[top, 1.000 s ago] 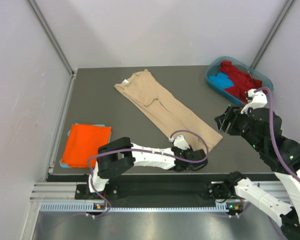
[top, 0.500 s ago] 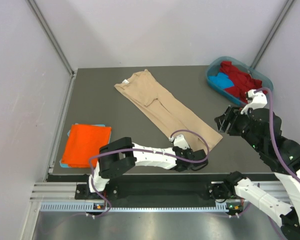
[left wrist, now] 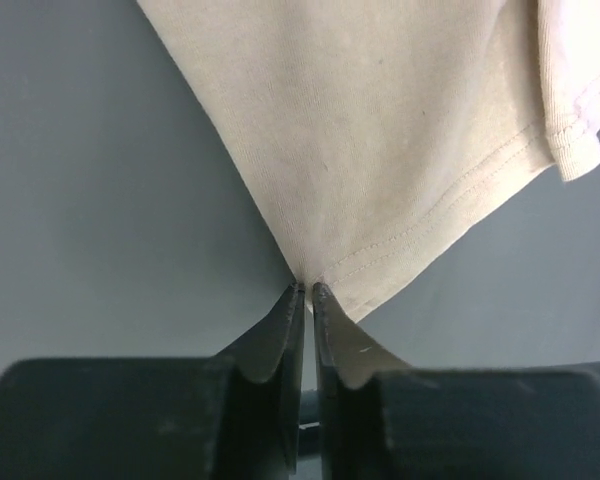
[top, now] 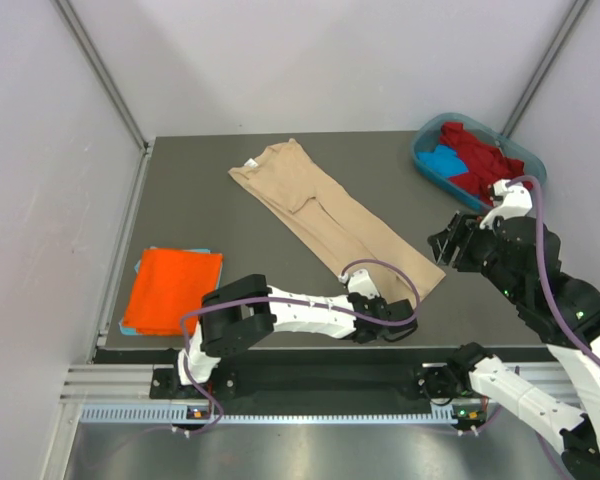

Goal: Fold and stack the t-shirts
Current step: Fold the tshirt

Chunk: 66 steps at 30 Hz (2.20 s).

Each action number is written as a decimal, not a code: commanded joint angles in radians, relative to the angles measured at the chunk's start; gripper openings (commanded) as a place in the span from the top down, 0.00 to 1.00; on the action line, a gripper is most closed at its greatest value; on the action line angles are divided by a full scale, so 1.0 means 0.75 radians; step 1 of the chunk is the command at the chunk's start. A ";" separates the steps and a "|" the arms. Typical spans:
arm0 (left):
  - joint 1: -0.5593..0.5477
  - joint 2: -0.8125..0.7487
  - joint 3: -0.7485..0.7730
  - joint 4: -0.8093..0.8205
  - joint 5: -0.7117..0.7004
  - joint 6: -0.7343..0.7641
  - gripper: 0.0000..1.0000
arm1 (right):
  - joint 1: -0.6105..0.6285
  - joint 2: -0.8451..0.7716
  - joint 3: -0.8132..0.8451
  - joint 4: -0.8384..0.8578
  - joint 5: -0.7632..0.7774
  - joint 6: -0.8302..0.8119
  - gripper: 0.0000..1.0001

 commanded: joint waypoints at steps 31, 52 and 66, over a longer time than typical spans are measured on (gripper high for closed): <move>0.300 -0.906 -0.479 -0.143 -0.089 0.490 0.70 | -0.049 0.150 -0.299 0.161 -0.223 -0.005 0.40; 1.665 -0.340 -0.124 0.326 0.701 1.242 0.62 | -0.053 0.220 -0.264 0.282 -0.277 -0.060 0.39; 1.763 0.069 0.133 0.555 0.803 1.139 0.61 | -0.066 0.316 -0.238 0.313 -0.250 -0.103 0.40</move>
